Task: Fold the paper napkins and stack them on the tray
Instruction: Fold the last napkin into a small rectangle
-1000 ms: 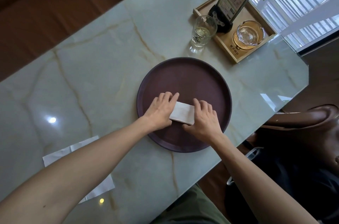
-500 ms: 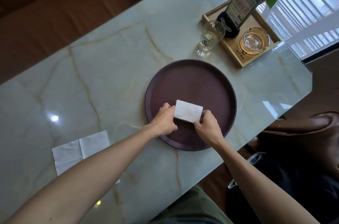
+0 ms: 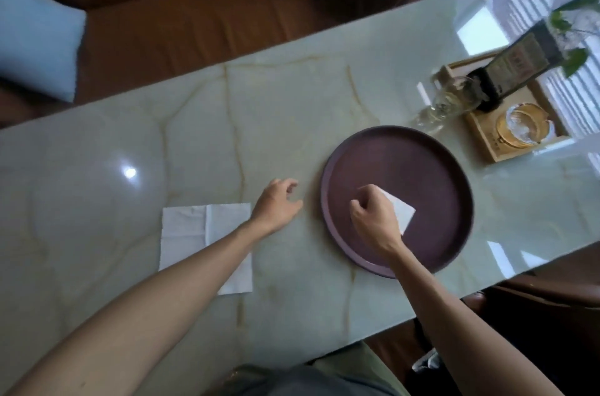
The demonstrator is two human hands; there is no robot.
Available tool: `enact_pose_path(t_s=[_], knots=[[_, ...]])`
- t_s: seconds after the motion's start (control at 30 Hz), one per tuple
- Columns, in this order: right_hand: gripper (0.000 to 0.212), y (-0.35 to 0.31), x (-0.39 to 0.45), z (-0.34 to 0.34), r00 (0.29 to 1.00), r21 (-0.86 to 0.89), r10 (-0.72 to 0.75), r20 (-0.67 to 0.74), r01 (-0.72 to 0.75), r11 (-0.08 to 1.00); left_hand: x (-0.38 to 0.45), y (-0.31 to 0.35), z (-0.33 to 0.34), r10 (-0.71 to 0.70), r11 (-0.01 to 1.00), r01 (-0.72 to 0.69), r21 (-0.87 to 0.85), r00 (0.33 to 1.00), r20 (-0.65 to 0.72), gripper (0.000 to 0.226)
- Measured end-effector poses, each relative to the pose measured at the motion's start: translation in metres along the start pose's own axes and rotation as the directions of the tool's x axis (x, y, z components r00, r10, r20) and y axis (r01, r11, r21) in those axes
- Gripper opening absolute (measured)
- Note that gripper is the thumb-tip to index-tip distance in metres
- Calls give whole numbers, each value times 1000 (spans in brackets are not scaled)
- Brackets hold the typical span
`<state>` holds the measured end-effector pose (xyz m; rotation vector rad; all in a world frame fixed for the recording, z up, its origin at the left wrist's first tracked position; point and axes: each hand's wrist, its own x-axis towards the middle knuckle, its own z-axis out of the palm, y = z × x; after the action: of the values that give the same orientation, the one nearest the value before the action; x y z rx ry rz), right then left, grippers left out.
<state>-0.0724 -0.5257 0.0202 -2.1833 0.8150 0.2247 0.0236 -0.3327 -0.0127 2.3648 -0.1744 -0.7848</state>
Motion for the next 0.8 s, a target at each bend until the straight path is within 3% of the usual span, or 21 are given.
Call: enact_pose_path(t_s=[0.17,0.27,0.4,0.43,0.5,0.53,0.63,0.7,0.8], knots=[[11,-58,-12,70,948,67,2,317,-25,997,-28,-73,-65,-246,958,216,-190,957,-151,45],[7,-78,-26,110,906,125,40,421,-101,987,-50,-123,-92,-377,895,311,-320,911,-168,46],[13,-88,-45,150,868,173,159,471,-268,948,-77,-178,-111,-492,822,397,-408,856,-158,59],[15,-90,-49,158,859,176,196,473,-310,934,-83,-189,-112,-512,804,412,-429,846,-148,56],[13,-91,-58,173,849,188,249,466,-370,910,-93,-212,-111,-551,772,444,-455,824,-130,27],[13,-91,-61,180,849,204,272,454,-396,896,-97,-221,-110,-564,757,459,-465,819,-110,32],[19,-99,-76,195,834,226,320,449,-452,863,-104,-241,-106,-567,722,482,-496,823,-25,34],[26,-101,-84,206,827,228,330,456,-467,854,-105,-247,-105,-546,688,486,-539,836,57,48],[12,-106,-97,218,844,234,335,418,-457,858,-104,-253,-103,-510,693,471,-546,856,91,38]])
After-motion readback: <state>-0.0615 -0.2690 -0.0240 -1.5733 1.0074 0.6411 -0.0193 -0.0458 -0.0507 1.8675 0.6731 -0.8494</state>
